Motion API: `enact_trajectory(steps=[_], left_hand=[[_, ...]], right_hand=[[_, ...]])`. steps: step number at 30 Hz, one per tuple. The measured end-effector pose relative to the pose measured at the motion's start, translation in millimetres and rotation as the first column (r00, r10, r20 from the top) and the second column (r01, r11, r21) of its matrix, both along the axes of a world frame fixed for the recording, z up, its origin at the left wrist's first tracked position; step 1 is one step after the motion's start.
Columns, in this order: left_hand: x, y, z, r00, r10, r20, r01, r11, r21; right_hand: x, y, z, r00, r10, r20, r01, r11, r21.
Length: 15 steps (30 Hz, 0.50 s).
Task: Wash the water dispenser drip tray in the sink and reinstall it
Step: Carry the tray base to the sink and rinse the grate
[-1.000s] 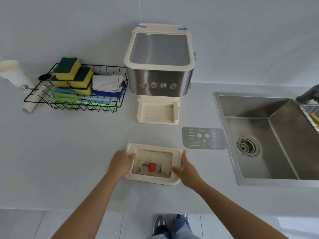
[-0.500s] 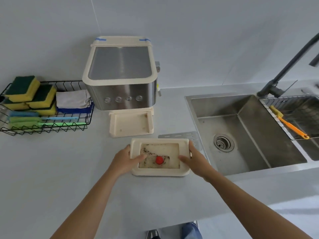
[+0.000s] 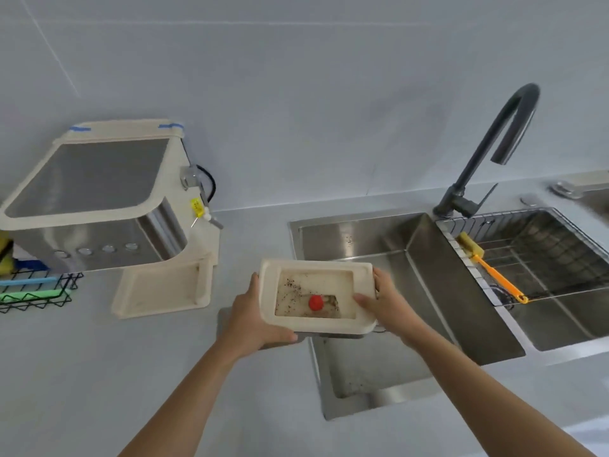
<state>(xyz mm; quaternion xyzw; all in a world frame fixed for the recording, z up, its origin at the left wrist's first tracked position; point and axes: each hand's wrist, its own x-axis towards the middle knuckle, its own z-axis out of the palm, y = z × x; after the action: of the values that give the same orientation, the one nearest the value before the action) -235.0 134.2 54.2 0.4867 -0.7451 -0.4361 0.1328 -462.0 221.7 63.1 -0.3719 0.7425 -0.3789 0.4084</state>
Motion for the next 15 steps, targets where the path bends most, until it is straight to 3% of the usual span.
enact_trajectory(steps=[7, 15], left_hand=[[-110.0, 19.9, 6.3, 0.994, 0.046, -0.102, -0.048, 0.999, -0.011], [-179.4, 28.0, 10.5, 0.999, 0.041, 0.017, -0.041, 0.999, -0.02]], right_hand=[[-105.8, 15.5, 11.1, 0.98, 0.196, -0.036, -0.199, 0.977, -0.082], [-170.8, 33.9, 3.3, 0.939, 0.298, -0.174, -0.319, 0.942, -0.103]])
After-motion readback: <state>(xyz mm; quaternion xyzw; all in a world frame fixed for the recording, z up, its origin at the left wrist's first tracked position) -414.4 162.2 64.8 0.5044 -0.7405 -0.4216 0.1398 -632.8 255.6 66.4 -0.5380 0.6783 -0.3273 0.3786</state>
